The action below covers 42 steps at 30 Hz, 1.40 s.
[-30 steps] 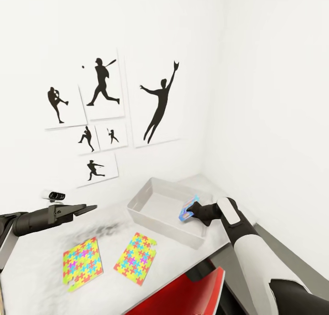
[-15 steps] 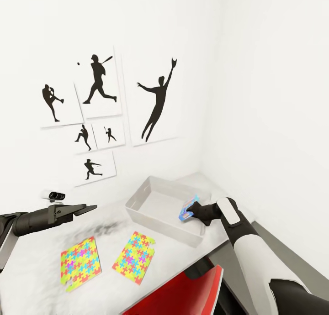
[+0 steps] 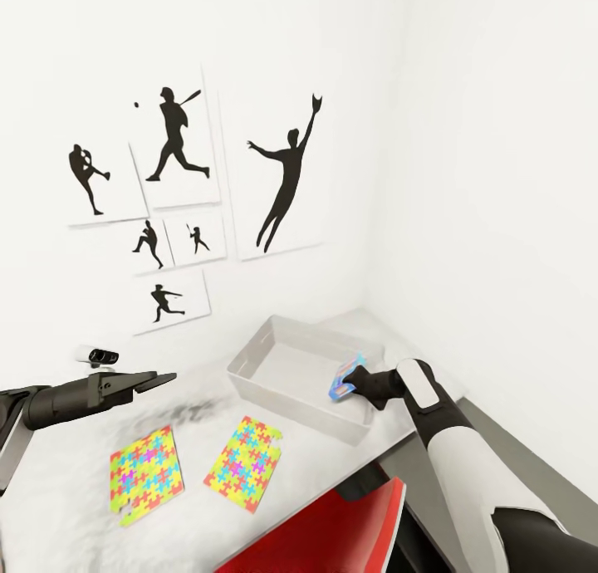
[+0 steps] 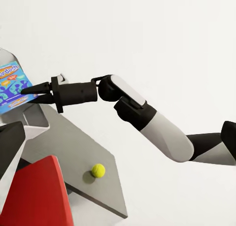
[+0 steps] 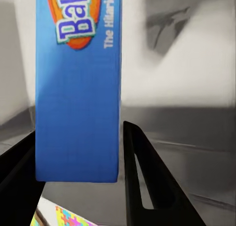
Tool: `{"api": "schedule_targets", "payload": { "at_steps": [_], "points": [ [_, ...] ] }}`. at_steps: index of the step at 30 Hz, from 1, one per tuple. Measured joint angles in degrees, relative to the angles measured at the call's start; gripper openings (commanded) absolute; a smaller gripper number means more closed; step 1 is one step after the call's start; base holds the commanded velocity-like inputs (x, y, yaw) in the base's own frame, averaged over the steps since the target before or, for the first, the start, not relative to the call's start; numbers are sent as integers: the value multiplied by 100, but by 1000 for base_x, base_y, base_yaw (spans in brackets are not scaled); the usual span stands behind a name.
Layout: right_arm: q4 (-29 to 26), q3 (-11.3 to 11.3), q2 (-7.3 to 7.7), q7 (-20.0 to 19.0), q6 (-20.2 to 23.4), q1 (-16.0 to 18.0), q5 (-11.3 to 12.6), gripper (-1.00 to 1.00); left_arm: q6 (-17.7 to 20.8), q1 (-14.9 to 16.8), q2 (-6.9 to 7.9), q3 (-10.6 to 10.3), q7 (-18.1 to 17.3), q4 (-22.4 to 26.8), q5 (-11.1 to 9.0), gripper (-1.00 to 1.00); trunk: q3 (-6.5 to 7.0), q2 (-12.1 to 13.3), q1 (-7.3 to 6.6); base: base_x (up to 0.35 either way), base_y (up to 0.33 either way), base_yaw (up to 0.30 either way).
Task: Put all the toys in the child's room - the three board games (two on the bed and one on the table), the two jigsaw puzzles on the table, and the tennis ball on the table - inside the toy box on the table in the child's room.
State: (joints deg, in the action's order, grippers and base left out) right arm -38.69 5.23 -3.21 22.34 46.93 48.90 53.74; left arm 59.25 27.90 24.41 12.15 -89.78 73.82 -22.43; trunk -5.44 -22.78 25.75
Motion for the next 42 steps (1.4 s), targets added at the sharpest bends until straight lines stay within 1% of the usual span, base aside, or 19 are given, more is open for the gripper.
{"api": "schedule_targets", "payload": {
  "at_steps": [4,16,17,23,28,32,36,38,42],
  "points": [
    [0,-1,3,-1,-87,0,14,-100,0,0,0,-6,0,-2,0,100,-32,0,0,0,0,0],
    [-26,1,-46,-9,-109,0,12,-100,0,0,0,-1,0,-4,0,100,-41,-1,0,0,0,0],
    [-26,1,-48,-9,-109,0,11,100,0,0,0,-1,0,-2,0,100,-41,-1,0,0,0,0],
    [-26,-2,-48,-6,-109,0,6,100,0,0,0,0,0,-5,0,100,-41,-1,0,0,0,0],
    [-26,-2,-15,-1,-109,0,6,100,0,0,0,0,0,-6,0,100,-41,-1,0,0,0,0],
    [-27,-2,10,-4,-121,1,50,100,0,0,0,0,0,-6,0,100,-41,-1,0,0,0,0],
    [-92,-2,22,-3,-101,0,11,100,0,0,0,0,0,-7,0,100,-41,-1,0,0,0,0],
    [-257,-1,26,-9,-88,-3,14,100,0,0,0,0,0,-6,0,100,-41,-1,0,0,0,0],
    [-1049,-9,43,-8,-15,-73,27,100,0,0,0,0,0,-7,0,100,-41,-2,-1,0,0,0]
  ]
}}
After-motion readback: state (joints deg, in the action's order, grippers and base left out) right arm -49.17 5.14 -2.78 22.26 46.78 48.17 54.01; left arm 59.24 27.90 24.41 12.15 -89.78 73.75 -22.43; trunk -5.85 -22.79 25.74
